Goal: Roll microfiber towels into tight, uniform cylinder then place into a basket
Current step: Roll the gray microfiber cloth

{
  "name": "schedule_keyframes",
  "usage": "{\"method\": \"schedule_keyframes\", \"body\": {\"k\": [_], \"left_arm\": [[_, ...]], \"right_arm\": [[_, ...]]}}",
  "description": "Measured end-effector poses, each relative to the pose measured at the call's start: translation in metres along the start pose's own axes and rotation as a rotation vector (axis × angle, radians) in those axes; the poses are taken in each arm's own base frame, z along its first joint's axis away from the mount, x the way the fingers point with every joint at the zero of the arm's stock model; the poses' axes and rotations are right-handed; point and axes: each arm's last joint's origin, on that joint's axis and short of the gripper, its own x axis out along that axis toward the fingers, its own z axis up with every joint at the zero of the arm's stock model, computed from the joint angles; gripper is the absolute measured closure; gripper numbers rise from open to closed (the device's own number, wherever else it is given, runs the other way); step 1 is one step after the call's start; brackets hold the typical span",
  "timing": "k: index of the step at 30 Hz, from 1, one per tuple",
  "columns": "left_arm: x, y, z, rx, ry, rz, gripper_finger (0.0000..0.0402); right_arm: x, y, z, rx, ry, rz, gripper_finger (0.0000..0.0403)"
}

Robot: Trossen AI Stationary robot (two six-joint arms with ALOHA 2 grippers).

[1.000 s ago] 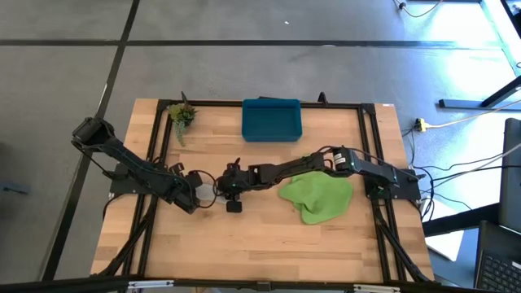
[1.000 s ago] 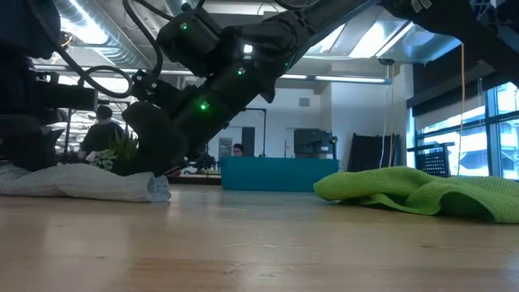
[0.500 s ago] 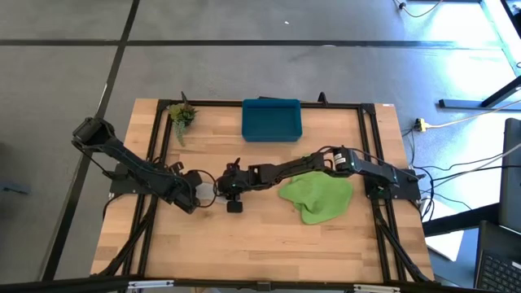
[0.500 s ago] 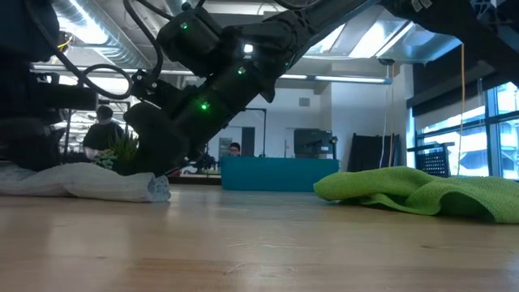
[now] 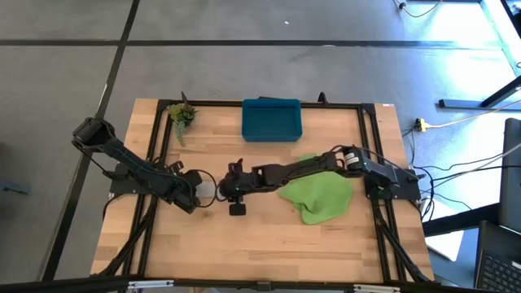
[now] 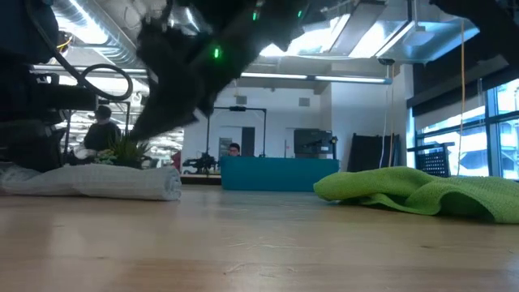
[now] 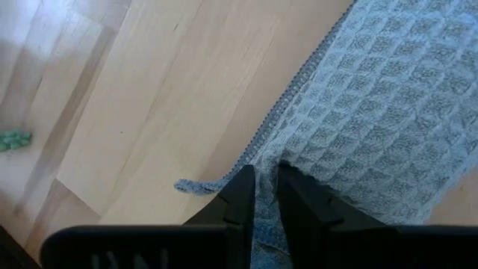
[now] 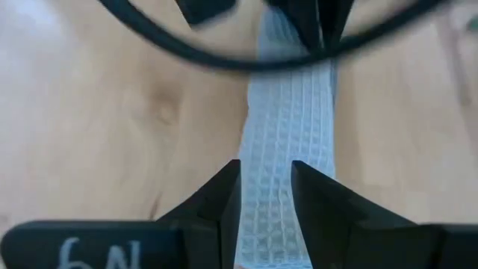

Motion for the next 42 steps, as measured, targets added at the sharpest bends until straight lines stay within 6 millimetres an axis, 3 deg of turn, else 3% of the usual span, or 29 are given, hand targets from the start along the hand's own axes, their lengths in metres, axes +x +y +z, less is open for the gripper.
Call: {"method": "schedule_keyframes", "body": {"k": [11, 42], "left_arm": [[0.000, 0.000, 0.000, 0.000, -0.002, -0.001, 0.0350], [0.000, 0.000, 0.000, -0.001, -0.005, -0.002, 0.0351]], "right_arm": [[-0.008, 0.024, 0.006, -0.027, -0.025, 0.034, 0.0283], [-0.009, 0.024, 0.009, -0.018, -0.058, 0.033, 0.0283]]}}
